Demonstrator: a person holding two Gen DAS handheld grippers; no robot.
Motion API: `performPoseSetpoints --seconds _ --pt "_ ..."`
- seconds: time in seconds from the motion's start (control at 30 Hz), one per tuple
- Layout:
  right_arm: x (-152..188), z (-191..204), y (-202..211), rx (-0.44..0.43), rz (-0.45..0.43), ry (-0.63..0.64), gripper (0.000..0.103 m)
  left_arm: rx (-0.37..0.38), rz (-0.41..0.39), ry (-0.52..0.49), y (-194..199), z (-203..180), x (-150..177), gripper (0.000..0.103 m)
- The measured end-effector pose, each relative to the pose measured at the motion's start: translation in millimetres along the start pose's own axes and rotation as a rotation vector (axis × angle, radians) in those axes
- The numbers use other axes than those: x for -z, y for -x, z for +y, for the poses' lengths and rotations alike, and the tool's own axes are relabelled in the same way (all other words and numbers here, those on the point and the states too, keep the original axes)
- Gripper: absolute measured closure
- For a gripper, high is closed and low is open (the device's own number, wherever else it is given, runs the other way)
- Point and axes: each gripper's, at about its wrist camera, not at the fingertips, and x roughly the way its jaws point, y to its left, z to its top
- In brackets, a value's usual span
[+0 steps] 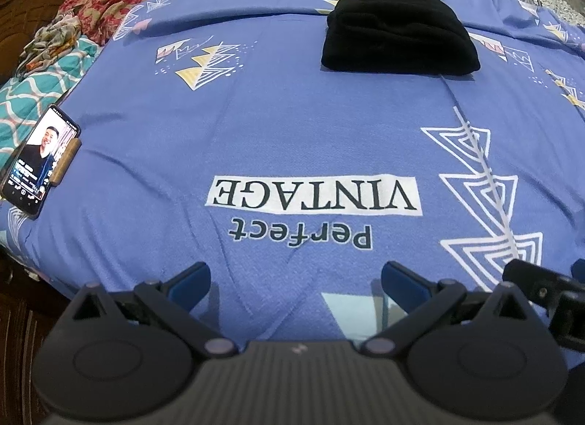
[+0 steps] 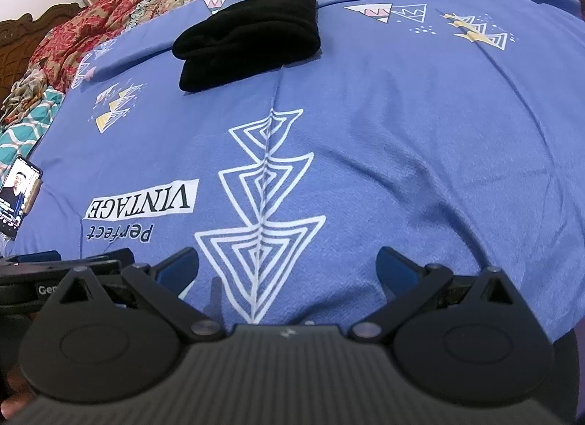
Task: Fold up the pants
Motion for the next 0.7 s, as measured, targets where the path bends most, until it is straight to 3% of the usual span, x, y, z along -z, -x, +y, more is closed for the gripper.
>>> performPoseSetpoints --seconds 0.37,0.7 --pt "-1 0 1 0.005 -0.008 -0.002 0.0 0.016 -0.03 0.057 11 13 -6 0.0" --pt "-11 -1 11 -0.008 -0.031 -0.015 0.0 -0.038 -0.138 0.016 30 18 -21 0.0"
